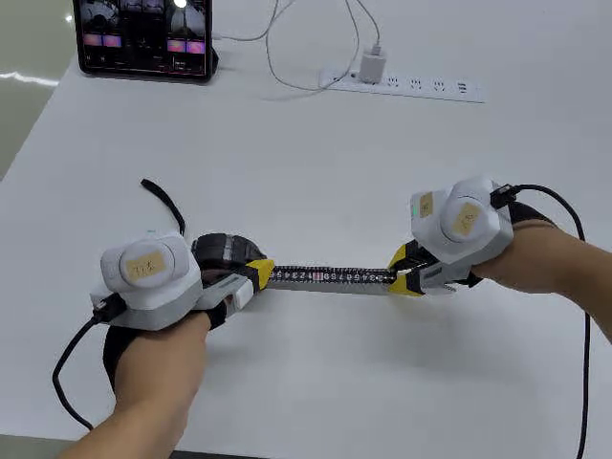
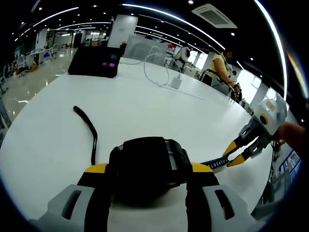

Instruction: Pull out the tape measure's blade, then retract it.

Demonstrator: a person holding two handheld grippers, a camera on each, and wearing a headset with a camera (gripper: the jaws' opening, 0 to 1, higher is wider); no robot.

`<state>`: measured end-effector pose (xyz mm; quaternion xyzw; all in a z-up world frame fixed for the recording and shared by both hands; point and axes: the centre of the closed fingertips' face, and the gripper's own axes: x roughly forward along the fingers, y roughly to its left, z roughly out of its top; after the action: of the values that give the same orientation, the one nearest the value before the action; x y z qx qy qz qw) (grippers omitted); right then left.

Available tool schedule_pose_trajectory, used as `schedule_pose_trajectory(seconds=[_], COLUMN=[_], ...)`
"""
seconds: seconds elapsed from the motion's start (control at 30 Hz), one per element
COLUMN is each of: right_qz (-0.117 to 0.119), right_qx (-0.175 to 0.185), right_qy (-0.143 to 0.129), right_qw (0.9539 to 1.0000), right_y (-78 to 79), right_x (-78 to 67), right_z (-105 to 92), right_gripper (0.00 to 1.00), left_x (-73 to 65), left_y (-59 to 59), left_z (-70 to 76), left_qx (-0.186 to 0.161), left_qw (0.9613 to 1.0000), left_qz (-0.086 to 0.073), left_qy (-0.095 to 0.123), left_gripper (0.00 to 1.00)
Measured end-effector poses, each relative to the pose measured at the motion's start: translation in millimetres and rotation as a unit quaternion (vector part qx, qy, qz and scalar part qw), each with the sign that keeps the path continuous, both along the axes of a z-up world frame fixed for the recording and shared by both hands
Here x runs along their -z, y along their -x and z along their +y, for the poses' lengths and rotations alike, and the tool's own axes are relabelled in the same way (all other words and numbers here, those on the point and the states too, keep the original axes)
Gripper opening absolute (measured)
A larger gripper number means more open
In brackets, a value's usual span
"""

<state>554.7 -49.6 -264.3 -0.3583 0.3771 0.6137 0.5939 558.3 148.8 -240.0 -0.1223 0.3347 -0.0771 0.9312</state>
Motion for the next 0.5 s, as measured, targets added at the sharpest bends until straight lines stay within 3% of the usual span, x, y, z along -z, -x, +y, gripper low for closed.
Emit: schedule_pose_trajectory(seconds=[0.5], right_qz=[0.000], right_qx=[-0.002], right_qy=[-0.007], right_qw=[1.0000], right_y=[-0.7], right_x=[-0.4], right_z=[9.2], right_gripper=[0.10], left_x=[0.5], left_y=[-0.4], left_z=[0.1], left_qx=[-0.001], left_qw=[1.0000], left_qz=[-0.001], left_qy=[0.001], left_gripper=[0.59])
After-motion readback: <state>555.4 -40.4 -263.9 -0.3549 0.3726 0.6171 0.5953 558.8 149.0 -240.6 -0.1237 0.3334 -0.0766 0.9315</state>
